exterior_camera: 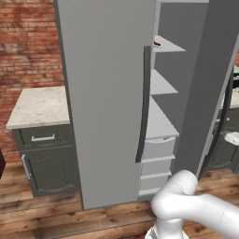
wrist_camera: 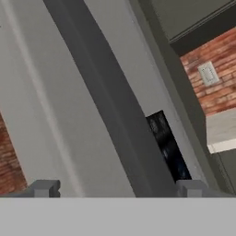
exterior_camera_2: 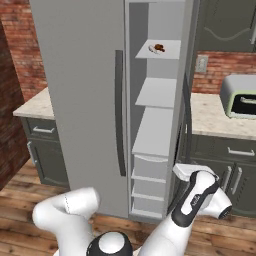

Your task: There's a fish in the fridge that needs to be moved to the freezer for freezing. Pick up the fish from the fridge, place it on any shelf in the freezer, and close the fridge and freezer doors when done.

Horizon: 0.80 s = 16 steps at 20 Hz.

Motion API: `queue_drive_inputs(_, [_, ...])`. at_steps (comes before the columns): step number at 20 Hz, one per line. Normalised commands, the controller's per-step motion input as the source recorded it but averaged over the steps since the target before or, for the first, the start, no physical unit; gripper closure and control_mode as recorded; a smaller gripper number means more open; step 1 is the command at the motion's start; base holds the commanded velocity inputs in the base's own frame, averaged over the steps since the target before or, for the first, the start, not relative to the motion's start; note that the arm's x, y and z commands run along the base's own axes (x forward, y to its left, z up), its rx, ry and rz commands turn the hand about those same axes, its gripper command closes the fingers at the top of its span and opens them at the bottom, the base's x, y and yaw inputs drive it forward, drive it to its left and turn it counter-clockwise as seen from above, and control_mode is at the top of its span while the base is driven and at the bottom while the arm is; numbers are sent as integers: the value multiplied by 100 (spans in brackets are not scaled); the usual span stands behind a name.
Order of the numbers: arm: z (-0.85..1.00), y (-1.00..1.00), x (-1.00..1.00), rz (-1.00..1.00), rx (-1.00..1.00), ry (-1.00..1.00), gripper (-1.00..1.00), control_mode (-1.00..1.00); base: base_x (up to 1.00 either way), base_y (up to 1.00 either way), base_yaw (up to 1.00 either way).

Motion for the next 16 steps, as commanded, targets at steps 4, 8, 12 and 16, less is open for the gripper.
queue_drive_inputs(4, [-21, -15, 37, 1, 6, 0, -100, -100, 0, 0, 0])
queue_drive_inputs(8, [-25, -1, 42, 1, 4, 0, -100, -100, 0, 0, 0])
queue_drive_inputs(12, [-27, 0, 54, 1, 3, 0, -100, -100, 0, 0, 0])
queue_drive_inputs(16, [-21, 13, 41, 4, 2, 0, -100, -100, 0, 0, 0])
